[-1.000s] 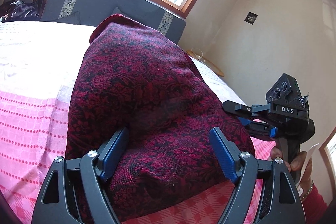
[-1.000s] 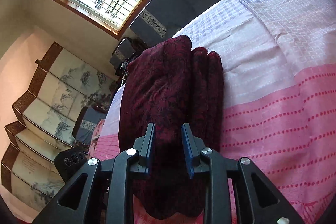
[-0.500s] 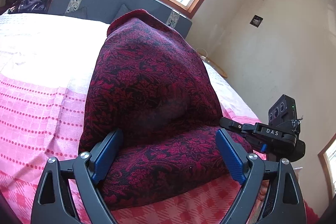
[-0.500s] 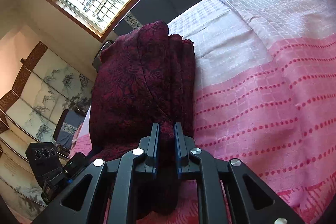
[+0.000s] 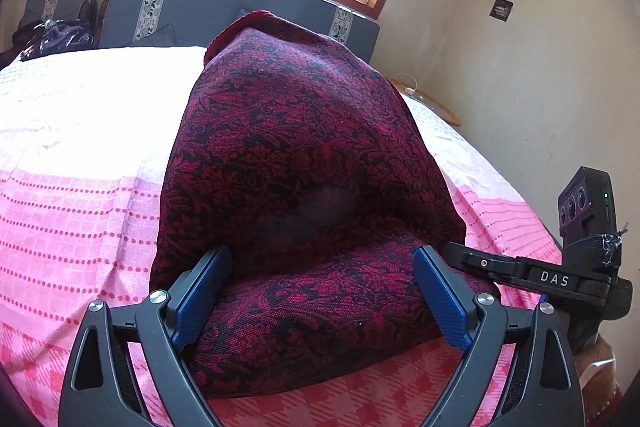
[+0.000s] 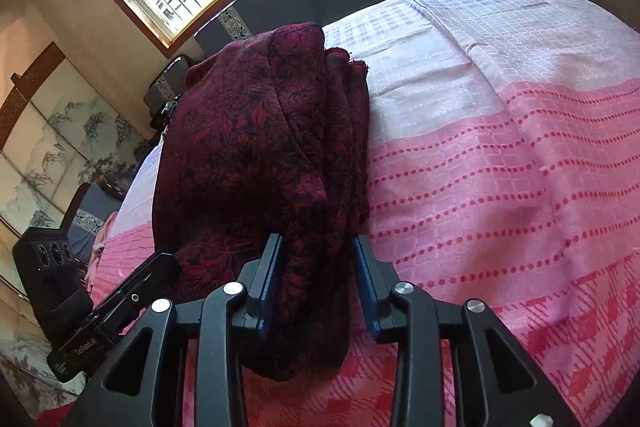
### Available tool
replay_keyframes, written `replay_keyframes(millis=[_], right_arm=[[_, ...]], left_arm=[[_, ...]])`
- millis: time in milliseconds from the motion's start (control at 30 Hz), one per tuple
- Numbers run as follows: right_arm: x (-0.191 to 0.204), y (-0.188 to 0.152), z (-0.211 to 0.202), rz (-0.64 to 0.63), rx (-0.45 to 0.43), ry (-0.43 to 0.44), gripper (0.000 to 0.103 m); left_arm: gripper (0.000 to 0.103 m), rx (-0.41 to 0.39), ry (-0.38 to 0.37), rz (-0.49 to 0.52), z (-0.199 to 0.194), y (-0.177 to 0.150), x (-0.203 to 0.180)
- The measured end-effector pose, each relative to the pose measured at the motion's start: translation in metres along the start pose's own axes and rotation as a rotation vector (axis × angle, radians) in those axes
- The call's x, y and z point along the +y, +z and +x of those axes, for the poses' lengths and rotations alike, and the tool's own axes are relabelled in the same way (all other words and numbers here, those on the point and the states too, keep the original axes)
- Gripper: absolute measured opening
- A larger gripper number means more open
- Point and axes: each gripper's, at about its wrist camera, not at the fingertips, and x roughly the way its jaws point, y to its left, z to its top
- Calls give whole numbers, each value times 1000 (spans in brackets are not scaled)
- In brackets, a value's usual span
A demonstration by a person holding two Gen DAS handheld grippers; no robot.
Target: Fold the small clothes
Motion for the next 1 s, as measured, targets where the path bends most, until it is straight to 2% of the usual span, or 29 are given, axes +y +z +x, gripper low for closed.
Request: replay_keyframes(millis=[233,767,1000], right_arm=[[-21,-3,6,86,5,78,24],[-17,-6,6,74,-14,54,27],[-15,-6,6,73,-15,48,29]], left_arm=[[92,-3,10,4,2,0,-4],[103,3,98,65,0,-6,-24],[103,3,92,53,-1,-7,-22]])
